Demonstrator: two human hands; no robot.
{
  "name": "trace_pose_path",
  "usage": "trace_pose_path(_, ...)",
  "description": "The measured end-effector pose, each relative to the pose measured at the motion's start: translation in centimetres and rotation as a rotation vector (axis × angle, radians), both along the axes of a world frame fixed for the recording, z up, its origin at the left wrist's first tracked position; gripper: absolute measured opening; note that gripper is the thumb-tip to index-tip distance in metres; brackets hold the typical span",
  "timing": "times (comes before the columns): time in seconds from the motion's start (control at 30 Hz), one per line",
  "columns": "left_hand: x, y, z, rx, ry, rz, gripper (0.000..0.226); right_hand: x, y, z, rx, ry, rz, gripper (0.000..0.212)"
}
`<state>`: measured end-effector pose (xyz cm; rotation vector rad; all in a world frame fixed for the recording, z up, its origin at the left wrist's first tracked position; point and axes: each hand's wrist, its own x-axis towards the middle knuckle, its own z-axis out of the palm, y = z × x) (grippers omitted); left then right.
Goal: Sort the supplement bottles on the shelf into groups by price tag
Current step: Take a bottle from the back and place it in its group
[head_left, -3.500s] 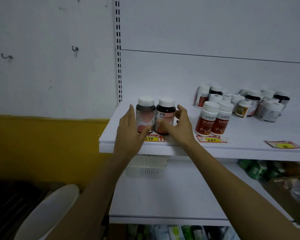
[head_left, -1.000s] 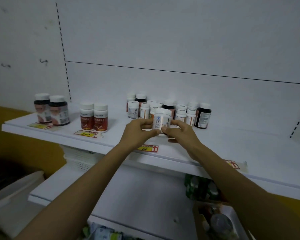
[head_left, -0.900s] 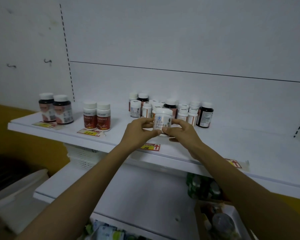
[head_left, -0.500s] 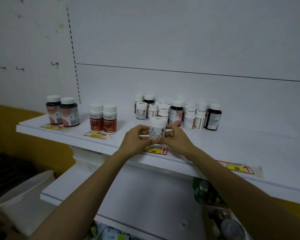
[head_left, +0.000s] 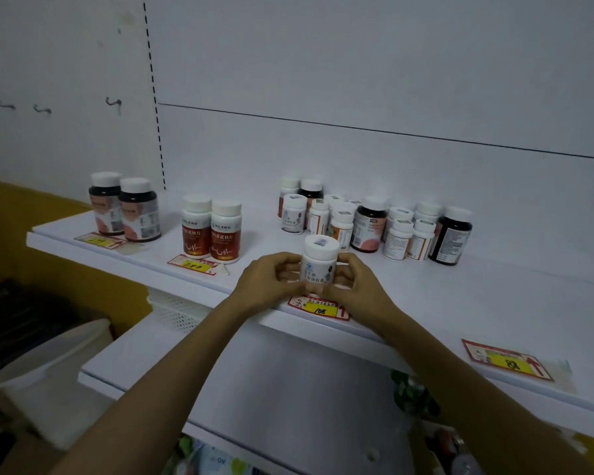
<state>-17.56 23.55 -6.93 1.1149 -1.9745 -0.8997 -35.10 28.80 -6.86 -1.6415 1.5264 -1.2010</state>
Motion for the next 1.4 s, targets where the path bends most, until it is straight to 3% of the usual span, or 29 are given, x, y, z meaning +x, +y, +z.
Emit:
trace_pose_path(0.83, -0.2, -0.3, -0.1, -0.013, -0.006, -0.004, 0.059, -0.2, -0.4, -0.1, 0.005, -0.006, 0.008, 0.064)
trace_pose_path(0.97, 0.2, -0.2, 0.4, 0.039, 0.12, 0.017, 0.069, -0.4, -0.2, 0.5, 0.021, -0.173, -0.008, 0.055)
trace_pose_path(1.03, 0.2, 0.0, 0.5, 0.06, 0.156, 0.026, 0.063, -0.9, -0.3, 0.7, 0.026, -0.327, -0.105, 0.043)
trace_pose_path(1.13, -0.1, 0.2, 0.6, 0.074, 0.216, 0.049, 0.049, -1.4, -0.5, 0.7, 0.028, -0.517, -0.245, 0.044)
trace_pose_path(1.27, -0.2, -0.4, 1.4, 0.18, 0.333, 0.126, 0.05, -1.4, -0.8, 0.6, 0.069, -0.435, -0.256, 0.047)
trace_pose_path(1.4, -0.3, -1.6, 1.9, 0.132, 0.329, 0.118, 0.031, -1.4, -1.7, 1.3, 0.096, -0.362, -0.259, 0.046)
